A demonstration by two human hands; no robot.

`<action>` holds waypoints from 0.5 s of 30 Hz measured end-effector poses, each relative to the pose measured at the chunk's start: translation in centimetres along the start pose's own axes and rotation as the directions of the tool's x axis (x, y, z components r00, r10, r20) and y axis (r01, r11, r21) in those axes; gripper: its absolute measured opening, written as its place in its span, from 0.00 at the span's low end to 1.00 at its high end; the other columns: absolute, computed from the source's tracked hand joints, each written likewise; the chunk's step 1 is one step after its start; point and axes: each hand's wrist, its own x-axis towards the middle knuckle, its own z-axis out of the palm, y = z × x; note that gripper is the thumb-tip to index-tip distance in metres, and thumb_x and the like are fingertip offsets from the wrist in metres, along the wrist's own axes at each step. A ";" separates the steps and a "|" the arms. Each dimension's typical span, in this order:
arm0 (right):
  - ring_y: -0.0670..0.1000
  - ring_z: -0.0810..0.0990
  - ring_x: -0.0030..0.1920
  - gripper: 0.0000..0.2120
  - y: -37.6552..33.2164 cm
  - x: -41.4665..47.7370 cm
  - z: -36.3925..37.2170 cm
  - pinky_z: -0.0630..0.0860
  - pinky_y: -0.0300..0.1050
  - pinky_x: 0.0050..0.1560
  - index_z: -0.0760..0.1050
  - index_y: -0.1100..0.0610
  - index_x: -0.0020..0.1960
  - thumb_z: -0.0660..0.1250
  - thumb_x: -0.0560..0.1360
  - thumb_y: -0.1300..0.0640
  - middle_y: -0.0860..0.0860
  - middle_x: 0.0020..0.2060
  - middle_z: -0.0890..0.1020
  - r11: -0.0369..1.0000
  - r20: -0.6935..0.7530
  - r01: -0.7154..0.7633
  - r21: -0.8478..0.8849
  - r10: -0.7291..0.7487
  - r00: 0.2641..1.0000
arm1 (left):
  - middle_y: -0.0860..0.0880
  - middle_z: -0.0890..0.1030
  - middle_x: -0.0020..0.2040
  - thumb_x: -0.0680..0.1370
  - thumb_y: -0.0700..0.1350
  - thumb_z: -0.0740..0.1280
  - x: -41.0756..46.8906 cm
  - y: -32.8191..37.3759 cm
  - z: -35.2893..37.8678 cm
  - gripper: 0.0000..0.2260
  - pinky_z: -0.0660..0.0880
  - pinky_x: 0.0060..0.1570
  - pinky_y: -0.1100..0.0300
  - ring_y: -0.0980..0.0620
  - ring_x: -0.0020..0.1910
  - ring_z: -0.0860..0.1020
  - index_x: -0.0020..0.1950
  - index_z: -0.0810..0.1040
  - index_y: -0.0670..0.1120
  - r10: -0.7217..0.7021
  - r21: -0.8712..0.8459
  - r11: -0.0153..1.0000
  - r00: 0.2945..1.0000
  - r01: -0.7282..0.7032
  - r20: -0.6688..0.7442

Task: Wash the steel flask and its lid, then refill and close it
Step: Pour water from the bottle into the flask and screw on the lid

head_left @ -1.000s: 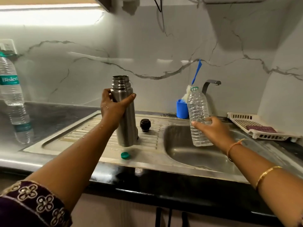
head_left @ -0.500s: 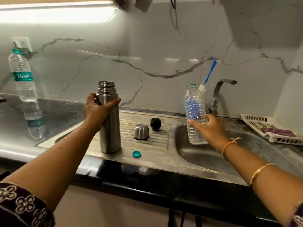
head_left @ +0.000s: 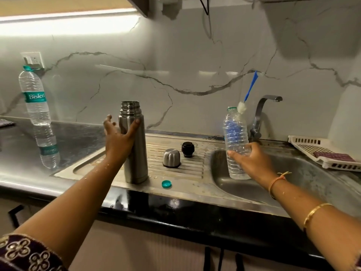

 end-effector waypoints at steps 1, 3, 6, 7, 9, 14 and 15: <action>0.54 0.79 0.47 0.22 0.1 -0.2 -0.2 0.75 0.48 0.47 0.68 0.55 0.59 0.69 0.73 0.44 0.52 0.48 0.78 1.000 0.003 0.004 -0.009 -0.004 1.000 | 0.40 0.64 0.71 0.69 0.68 0.66 -0.9 0.1 0.0 0.43 0.64 0.66 0.46 0.41 0.69 0.65 0.74 0.56 0.45 0.057 0.038 0.998 0.993 -0.053 -0.099; 0.54 0.79 0.46 0.22 0.5 -0.4 -0.5 0.76 0.50 0.48 0.68 0.55 0.58 0.70 0.72 0.44 0.52 0.48 0.78 0.999 0.004 0.008 -0.032 -0.008 1.000 | 0.39 0.66 0.68 0.71 0.66 0.62 -3.1 0.3 0.4 0.38 0.60 0.65 0.53 0.42 0.67 0.65 0.71 0.62 0.41 0.251 0.165 0.963 0.931 -0.213 -0.264; 0.55 0.80 0.46 0.24 0.9 -0.6 -1.0 0.77 0.51 0.50 0.68 0.55 0.59 0.70 0.71 0.43 0.52 0.48 0.80 0.998 0.006 0.010 -0.059 -0.010 1.000 | 0.39 0.72 0.59 0.76 0.54 0.63 -6.7 0.2 1.9 0.23 0.67 0.60 0.53 0.45 0.57 0.70 0.64 0.70 0.40 0.552 0.311 0.807 0.828 -0.502 -0.095; 0.54 0.80 0.47 0.24 0.9 -0.7 -1.1 0.77 0.50 0.49 0.68 0.55 0.60 0.71 0.71 0.43 0.52 0.48 0.79 0.998 0.015 0.013 -0.067 -0.012 1.000 | 0.42 0.75 0.57 0.77 0.50 0.63 -7.6 0.0 2.5 0.17 0.71 0.56 0.53 0.47 0.54 0.73 0.61 0.72 0.42 0.568 0.318 0.767 0.820 -0.558 0.068; 0.53 0.79 0.47 0.24 1.0 -0.9 -1.5 0.76 0.48 0.48 0.68 0.56 0.59 0.71 0.71 0.44 0.50 0.48 0.78 0.996 0.037 0.019 -0.085 -0.015 0.999 | 0.47 0.76 0.57 0.78 0.46 0.63 -8.8 -0.3 3.7 0.12 0.74 0.52 0.58 0.51 0.52 0.76 0.60 0.74 0.46 0.436 0.355 0.740 0.810 -0.571 0.392; 0.52 0.80 0.47 0.23 1.5 -1.4 -2.4 0.74 0.44 0.45 0.68 0.55 0.59 0.71 0.71 0.45 0.50 0.48 0.79 0.994 0.076 0.029 -0.109 -0.021 0.997 | 0.47 0.73 0.65 0.80 0.46 0.63 -9.0 -1.0 6.0 0.15 0.71 0.57 0.58 0.49 0.58 0.75 0.67 0.73 0.52 -0.052 0.613 0.675 0.802 -0.411 0.595; 0.52 0.80 0.47 0.23 1.6 -1.5 -2.6 0.74 0.44 0.45 0.68 0.55 0.59 0.71 0.71 0.45 0.50 0.49 0.79 0.994 0.077 0.028 -0.110 -0.020 0.997 | 0.47 0.74 0.64 0.79 0.45 0.64 -9.0 -1.1 6.3 0.15 0.71 0.57 0.58 0.49 0.59 0.75 0.66 0.74 0.52 -0.106 0.651 0.632 0.785 -0.421 0.611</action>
